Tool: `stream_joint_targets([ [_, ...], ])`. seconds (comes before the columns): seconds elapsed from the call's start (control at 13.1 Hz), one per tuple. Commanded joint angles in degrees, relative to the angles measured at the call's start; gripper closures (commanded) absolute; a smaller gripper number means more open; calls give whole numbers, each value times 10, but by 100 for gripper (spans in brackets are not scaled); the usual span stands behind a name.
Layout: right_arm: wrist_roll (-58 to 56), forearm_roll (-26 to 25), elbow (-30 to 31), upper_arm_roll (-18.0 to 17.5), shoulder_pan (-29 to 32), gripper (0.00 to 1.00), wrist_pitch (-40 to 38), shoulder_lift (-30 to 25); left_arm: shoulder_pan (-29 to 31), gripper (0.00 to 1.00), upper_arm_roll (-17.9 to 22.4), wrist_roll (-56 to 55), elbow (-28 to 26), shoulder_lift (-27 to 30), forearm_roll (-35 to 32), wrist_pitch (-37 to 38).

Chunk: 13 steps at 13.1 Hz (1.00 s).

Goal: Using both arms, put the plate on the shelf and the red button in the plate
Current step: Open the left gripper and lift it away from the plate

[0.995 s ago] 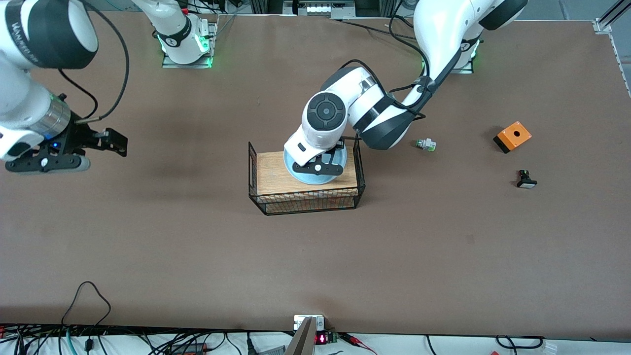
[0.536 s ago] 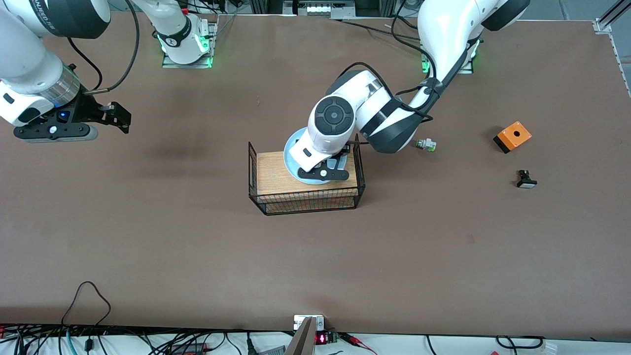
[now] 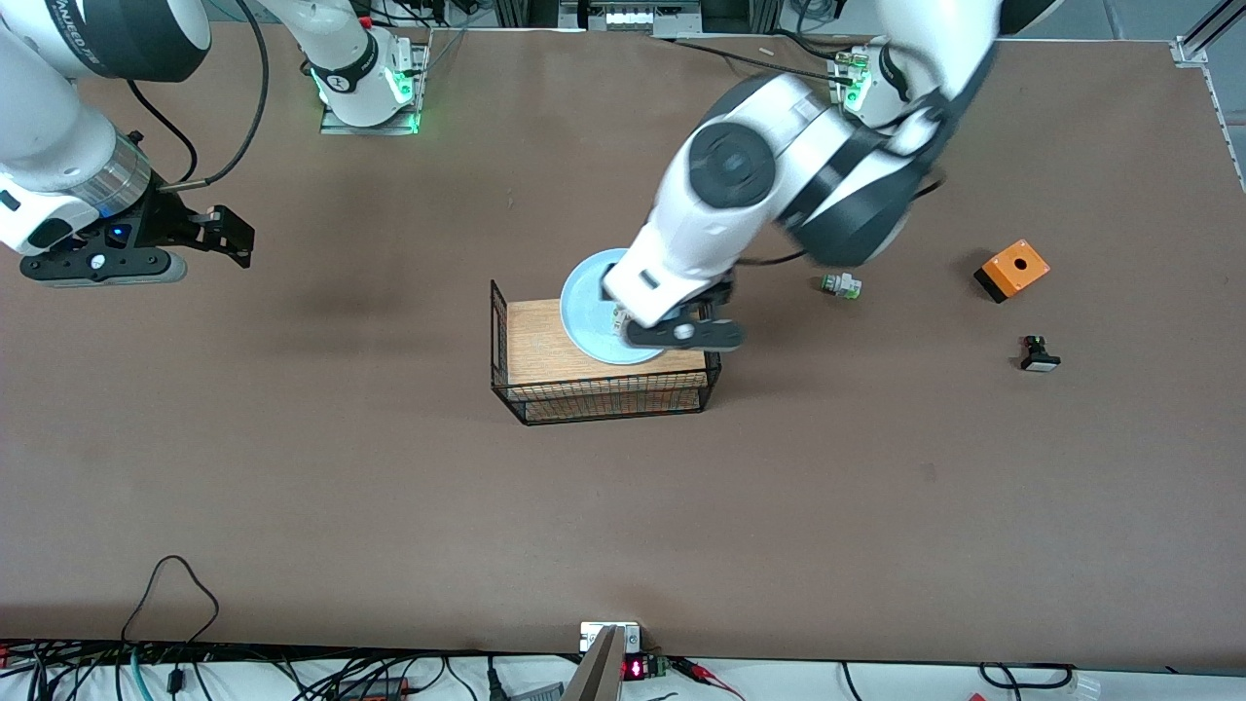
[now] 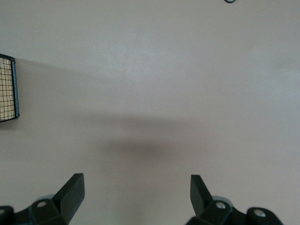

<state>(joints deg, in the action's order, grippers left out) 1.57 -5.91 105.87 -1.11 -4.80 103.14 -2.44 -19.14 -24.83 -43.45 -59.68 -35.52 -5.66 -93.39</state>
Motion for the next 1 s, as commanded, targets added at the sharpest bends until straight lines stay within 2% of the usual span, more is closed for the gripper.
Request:
stream_joint_targets([
  [0.0, -11, 4, -18, 69, -41, 0, 0, 18, 78, 0, -2, 7, -15, 72, -8, 63],
  [0.15, -27, 14, -17, 68, -32, 0, 0, 18, 147, 0, -4, 13, -15, 99, -8, 92],
  [0.38, -27, 24, -18, 67, -25, 0, -2, 19, 254, 0, -5, 150, -14, 103, -7, 120],
  [0.54, -26, 29, -41, 67, -31, 0, -7, 40, 298, 0, -4, 215, -14, 103, -8, 120],
  [0.69, -27, 69, -56, 66, -31, 0, -7, 52, 321, 0, -3, 256, -18, 114, -8, 120],
  [0.77, -27, 84, -59, 66, -29, 0, -7, 59, 320, 0, 10, 304, -31, 131, -8, 117],
  [0.92, -24, 102, -66, 67, -30, 0, -7, 61, 252, 0, 125, 371, -92, 176, 1, 94],
])
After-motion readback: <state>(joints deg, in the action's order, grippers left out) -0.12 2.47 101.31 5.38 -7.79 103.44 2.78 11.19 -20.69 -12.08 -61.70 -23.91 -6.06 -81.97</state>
